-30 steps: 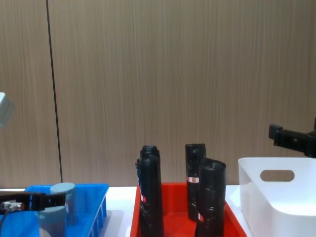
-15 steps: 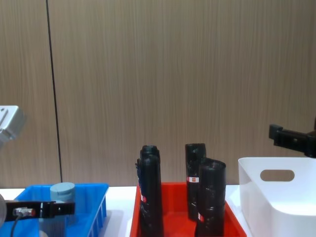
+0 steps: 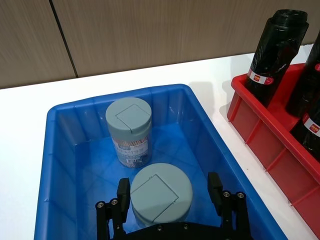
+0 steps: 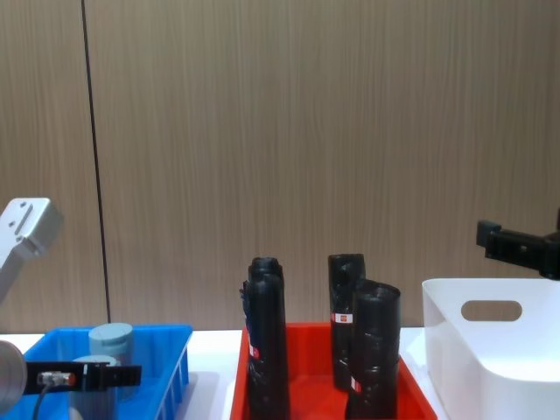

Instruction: Pick the cotton swabs from the blue box and place them into the white box.

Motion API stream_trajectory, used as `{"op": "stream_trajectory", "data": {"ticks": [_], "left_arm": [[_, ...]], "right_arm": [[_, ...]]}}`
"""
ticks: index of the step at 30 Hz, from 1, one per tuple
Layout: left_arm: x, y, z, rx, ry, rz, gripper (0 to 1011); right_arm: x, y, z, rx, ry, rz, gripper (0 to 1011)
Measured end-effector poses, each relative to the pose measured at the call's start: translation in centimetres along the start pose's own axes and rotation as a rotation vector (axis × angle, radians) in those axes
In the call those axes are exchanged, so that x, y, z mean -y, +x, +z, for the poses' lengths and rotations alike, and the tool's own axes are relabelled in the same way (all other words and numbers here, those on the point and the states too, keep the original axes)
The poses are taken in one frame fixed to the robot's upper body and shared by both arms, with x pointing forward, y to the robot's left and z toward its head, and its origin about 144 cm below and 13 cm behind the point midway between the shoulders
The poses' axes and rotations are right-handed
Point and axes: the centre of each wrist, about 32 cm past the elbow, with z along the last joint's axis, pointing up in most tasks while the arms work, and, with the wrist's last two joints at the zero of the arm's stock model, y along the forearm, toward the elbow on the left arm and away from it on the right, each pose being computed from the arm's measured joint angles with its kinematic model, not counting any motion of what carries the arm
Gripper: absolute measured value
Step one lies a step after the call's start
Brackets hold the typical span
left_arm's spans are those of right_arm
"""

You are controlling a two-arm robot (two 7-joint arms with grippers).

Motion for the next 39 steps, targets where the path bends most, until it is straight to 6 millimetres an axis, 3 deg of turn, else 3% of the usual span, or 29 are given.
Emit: {"op": "stream_trajectory", "data": {"ticks": [14, 25, 39], "left_arm": [[0.7, -0.1, -0.1, -0.007, 0.001, -0.002, 678], [0.0, -0.4, 0.5, 0.024, -0.059, 0.006, 678], [-3.4, -1.3, 2.1, 0.141, -0.184, -0.02, 678]], "right_arm": [[0.0, 0.0, 0.0, 0.0, 0.0, 0.0, 1002], [0.0, 0.0, 0.0, 0.0, 0.0, 0.0, 1002], [0.0, 0.0, 0.0, 0.0, 0.0, 0.0, 1002]]}}
